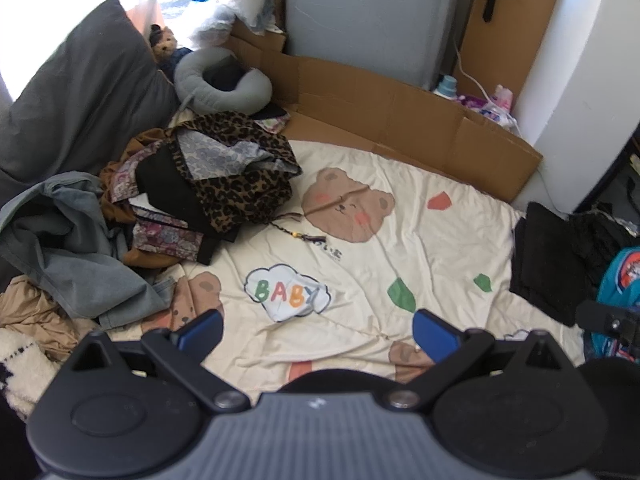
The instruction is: Fold clothes
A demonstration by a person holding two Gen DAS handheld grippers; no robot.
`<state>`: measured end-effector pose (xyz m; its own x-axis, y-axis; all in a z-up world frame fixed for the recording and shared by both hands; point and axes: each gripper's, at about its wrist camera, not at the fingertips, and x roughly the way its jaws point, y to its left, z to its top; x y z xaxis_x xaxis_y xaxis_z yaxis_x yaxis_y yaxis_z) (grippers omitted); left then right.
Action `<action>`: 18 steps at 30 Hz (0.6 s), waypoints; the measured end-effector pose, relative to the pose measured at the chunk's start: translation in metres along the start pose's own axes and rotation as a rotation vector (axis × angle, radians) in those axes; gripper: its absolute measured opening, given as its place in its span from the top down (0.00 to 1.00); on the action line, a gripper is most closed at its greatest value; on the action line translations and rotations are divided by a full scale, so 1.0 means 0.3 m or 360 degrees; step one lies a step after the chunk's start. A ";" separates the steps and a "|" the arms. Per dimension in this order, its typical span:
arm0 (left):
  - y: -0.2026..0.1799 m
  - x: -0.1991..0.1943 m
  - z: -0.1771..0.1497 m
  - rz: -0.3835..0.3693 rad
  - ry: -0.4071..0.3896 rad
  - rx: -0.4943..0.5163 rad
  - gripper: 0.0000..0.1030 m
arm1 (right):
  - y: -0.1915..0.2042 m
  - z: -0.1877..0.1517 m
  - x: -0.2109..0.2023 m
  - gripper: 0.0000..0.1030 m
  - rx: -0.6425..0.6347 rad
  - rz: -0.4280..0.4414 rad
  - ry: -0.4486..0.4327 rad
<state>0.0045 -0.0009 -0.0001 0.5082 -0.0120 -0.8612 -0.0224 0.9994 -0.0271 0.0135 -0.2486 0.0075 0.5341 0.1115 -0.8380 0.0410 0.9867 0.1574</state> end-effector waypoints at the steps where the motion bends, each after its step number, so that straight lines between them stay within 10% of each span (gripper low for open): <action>1: -0.002 0.000 0.001 -0.0005 0.0008 0.0008 0.01 | 0.005 0.000 -0.002 0.00 -0.0013 0.0000 0.0005; 18: 0.023 -0.060 0.033 -0.0064 -0.0004 0.0039 0.01 | 0.012 0.025 -0.065 0.00 0.0001 -0.0002 -0.0035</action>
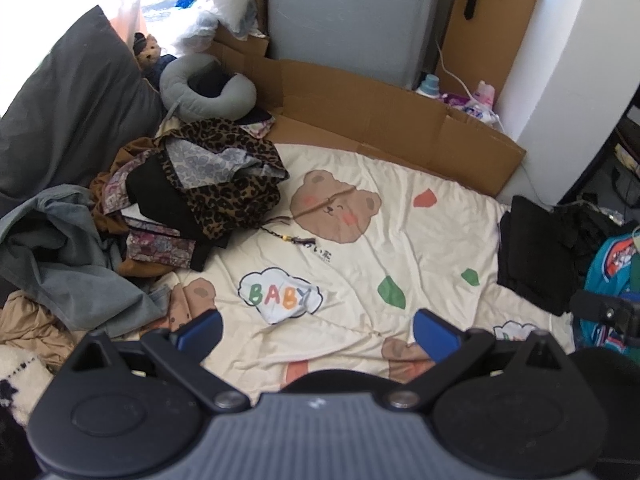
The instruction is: Fold clothes
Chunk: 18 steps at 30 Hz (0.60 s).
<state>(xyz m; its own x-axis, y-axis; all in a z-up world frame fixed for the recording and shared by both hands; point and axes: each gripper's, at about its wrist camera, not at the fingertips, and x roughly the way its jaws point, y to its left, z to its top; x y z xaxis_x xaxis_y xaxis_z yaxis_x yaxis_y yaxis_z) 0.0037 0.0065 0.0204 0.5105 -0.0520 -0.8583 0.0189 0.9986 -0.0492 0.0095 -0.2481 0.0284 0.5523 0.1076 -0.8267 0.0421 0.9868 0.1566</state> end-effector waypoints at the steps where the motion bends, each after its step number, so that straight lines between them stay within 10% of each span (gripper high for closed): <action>1: 0.008 -0.008 0.005 -0.0009 -0.0004 -0.0009 0.01 | 0.003 0.004 -0.010 0.00 0.0001 0.0005 -0.0009; 18: 0.166 -0.164 0.065 0.0048 -0.0139 -0.0091 0.02 | 0.067 0.052 -0.159 0.00 -0.0073 0.0030 -0.0135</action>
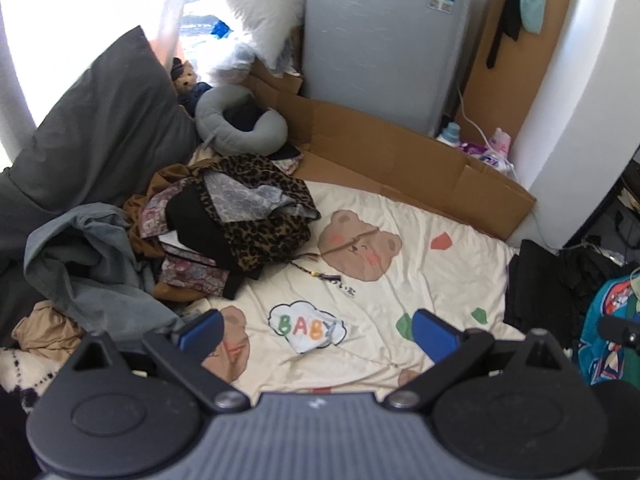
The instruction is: Fold clothes
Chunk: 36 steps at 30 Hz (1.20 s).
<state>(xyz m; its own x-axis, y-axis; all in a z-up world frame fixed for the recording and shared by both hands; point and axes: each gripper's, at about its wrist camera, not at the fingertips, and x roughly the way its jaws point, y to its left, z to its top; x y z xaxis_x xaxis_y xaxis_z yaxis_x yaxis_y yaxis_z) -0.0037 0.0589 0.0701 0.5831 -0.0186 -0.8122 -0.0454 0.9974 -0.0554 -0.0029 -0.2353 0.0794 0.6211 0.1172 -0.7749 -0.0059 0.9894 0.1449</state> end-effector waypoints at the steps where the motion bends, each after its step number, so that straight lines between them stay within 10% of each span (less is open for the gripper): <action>1: 0.009 -0.007 0.001 0.0007 -0.0006 -0.0002 0.02 | 0.000 0.000 -0.005 0.00 0.0005 0.0005 -0.0004; 36: 0.191 0.068 0.204 -0.0001 -0.0102 0.0038 0.08 | -0.010 0.165 0.166 0.00 0.0080 0.0105 -0.0029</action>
<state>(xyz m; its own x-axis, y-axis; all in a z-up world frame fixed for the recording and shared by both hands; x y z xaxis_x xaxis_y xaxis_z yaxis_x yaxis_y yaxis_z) 0.0553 0.1199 0.0859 0.6340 -0.0153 -0.7732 -0.0263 0.9988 -0.0413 0.0668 -0.2366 0.0707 0.6347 0.1799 -0.7515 -0.0082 0.9740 0.2262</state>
